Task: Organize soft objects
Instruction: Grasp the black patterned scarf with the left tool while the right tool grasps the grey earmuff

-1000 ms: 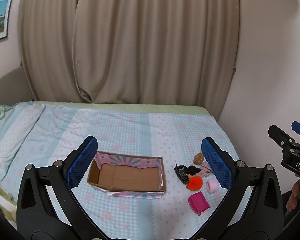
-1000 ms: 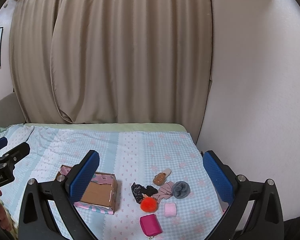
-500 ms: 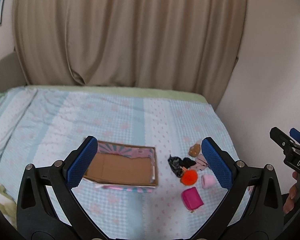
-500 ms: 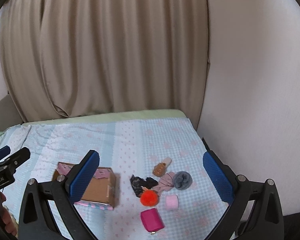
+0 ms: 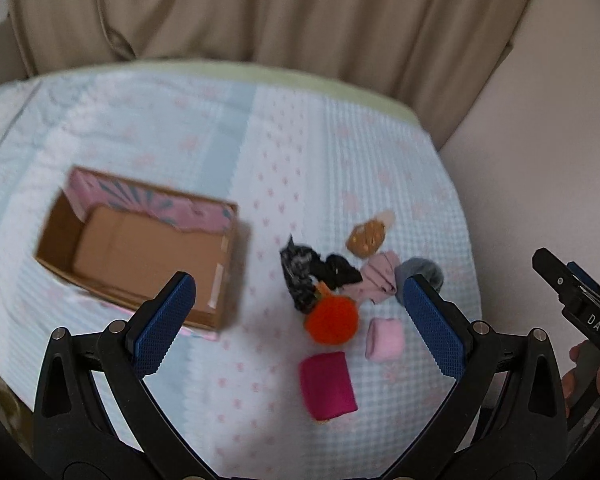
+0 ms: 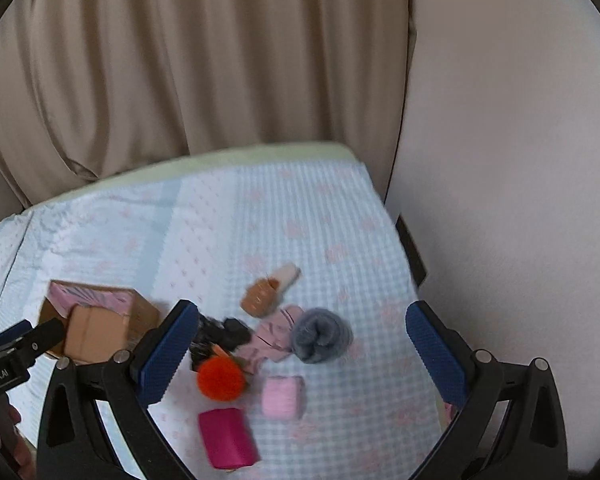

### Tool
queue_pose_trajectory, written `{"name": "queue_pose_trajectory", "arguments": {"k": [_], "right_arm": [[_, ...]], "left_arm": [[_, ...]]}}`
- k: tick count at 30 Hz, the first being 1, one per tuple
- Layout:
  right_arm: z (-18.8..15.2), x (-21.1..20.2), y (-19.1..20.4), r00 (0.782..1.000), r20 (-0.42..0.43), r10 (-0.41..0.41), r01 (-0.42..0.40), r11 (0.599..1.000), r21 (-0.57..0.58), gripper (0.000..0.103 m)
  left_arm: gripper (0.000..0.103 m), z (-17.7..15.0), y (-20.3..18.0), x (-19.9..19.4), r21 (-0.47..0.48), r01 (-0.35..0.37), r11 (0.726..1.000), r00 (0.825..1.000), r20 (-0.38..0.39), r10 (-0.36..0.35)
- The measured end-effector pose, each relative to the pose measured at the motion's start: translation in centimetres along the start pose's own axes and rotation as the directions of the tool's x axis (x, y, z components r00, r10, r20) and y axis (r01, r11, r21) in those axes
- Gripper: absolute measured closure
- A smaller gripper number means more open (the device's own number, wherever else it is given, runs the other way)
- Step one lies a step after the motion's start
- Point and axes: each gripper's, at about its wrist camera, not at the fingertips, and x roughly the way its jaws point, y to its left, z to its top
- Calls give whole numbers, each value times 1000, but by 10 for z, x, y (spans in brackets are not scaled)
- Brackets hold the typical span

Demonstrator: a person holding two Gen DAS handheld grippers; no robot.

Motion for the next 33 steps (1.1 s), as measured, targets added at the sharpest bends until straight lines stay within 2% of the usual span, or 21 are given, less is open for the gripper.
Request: {"name": "queue_pose_trajectory", "arguments": {"k": [4, 7, 15, 16, 17, 21, 23, 27, 30, 32, 33], "right_arm": [[-17, 56, -19, 996, -86, 15, -14, 1000, 19, 0], [-28, 96, -27, 990, -139, 25, -19, 999, 42, 0], [-54, 175, -33, 973, -227, 32, -11, 996, 93, 0], [-56, 181, -33, 972, -234, 32, -10, 995, 95, 0], [-58, 188, -32, 970, -239, 33, -9, 995, 98, 0], [-63, 213, -31, 966, -257, 23, 4, 994, 107, 0], [-65, 222, -32, 965, -263, 21, 12, 992, 124, 0], [-68, 235, -36, 961, -275, 14, 31, 987, 156, 0], [-69, 242, -39, 959, -284, 13, 39, 983, 179, 6], [-70, 246, -41, 955, -295, 20, 40, 980, 196, 19], [-71, 248, -43, 954, -299, 24, 40, 977, 208, 22]], "left_arm": [[2, -15, -13, 61, -14, -16, 1000, 998, -65, 15], [7, -22, -13, 98, -23, -38, 999, 993, -109, 36], [18, -32, 4, 191, -25, -80, 996, 970, -233, 72], [19, -33, 6, 199, -23, -86, 996, 971, -225, 79], [23, -33, 8, 207, -22, -83, 996, 968, -239, 75], [24, -35, 7, 235, 10, -68, 998, 958, -279, 68], [28, -36, 7, 246, 25, -69, 997, 953, -293, 74], [34, -41, 14, 258, -3, -43, 999, 945, -324, 40], [46, -44, 15, 261, -13, -15, 1000, 942, -337, 10], [64, -45, 15, 261, -16, 5, 1000, 938, -346, -10], [66, -46, 14, 261, -15, 15, 1000, 937, -350, -19]]}}
